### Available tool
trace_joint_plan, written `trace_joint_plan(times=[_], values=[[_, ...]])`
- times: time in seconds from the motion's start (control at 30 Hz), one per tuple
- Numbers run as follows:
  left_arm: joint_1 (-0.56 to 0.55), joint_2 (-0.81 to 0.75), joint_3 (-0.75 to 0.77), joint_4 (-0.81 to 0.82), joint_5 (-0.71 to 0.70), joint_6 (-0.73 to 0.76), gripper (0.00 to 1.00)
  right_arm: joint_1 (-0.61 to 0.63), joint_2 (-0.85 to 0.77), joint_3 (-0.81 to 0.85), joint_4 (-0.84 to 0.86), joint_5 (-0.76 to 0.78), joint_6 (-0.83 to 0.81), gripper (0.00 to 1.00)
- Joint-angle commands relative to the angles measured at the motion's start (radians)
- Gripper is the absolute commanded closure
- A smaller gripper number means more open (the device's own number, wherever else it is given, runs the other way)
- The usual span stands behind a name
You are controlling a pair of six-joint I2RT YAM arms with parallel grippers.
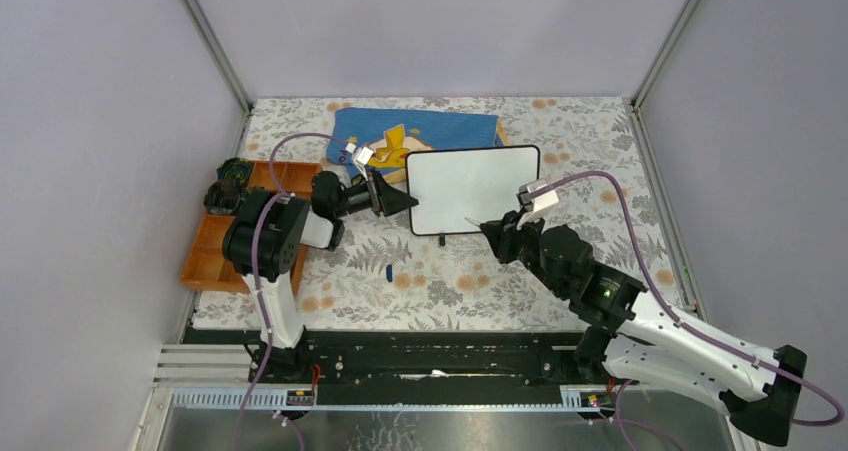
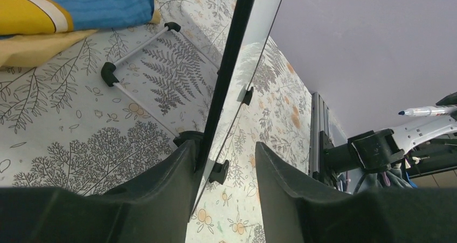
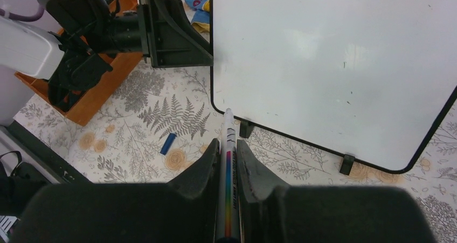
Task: Write a sentence on the whiteboard
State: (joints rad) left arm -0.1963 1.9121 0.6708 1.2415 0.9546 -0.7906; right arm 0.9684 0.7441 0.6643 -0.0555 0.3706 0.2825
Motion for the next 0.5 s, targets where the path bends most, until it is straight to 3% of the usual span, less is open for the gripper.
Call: trace_joint_plan(times=[0.0,0.23,0.47], values=[[-0.009,0.021,0.006,0.058,0.007,0.034,0.51,0.003,0.036,0.045,0.122,-0.011,-0.001,1.00],[-0.010,0.036,0.001,0.052,-0.008,0.050,0.59,0.002,0.135,0.067,0.173,0.015,-0.007,1.00],[-0.011,0.052,0.015,0.055,-0.001,0.046,0.52,0.003,0.191,0.072,0.266,0.012,-0.012,1.00]])
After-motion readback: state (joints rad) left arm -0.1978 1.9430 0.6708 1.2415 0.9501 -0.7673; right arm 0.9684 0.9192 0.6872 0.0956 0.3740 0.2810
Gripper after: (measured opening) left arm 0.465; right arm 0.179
